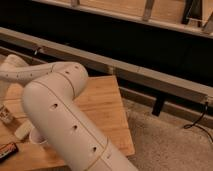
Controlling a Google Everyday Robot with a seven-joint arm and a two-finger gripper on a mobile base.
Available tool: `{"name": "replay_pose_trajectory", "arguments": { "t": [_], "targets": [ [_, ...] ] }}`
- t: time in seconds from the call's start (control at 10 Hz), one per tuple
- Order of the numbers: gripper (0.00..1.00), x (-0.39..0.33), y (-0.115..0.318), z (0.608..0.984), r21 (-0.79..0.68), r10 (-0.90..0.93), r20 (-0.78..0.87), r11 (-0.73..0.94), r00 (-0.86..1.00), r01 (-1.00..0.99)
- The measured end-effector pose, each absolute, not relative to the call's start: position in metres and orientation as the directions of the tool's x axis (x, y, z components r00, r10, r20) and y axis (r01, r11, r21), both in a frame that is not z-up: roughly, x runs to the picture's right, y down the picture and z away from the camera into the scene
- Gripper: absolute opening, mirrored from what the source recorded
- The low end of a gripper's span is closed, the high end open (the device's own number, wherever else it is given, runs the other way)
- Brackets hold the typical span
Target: Place the pepper in the ceramic bowl
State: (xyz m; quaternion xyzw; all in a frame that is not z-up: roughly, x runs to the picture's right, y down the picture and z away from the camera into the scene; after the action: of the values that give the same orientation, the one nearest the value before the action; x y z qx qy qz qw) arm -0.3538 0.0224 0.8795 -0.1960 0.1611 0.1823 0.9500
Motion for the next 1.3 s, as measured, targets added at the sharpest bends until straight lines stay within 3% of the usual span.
{"name": "replay_pose_trajectory", "arguments": {
  "t": [0.4, 0.6, 1.0, 1.2, 1.3],
  "targets": [
    [0.0, -0.349, 0.034, 0.897, -0.323, 0.221, -0.422, 0.869, 0.879, -0.374],
    [0.07, -0.354, 0.041, 0.898, -0.343, 0.185, -0.417, 0.874, 0.89, -0.343],
    [0.54, -0.37, 0.039, 0.883, -0.385, 0.167, -0.364, 0.869, 0.917, -0.311],
    [0.74, -0.366, 0.036, 0.877, -0.395, 0.178, -0.355, 0.861, 0.918, -0.32],
    [0.79, -0.362, 0.035, 0.876, -0.396, 0.179, -0.357, 0.86, 0.917, -0.322]
  ]
}}
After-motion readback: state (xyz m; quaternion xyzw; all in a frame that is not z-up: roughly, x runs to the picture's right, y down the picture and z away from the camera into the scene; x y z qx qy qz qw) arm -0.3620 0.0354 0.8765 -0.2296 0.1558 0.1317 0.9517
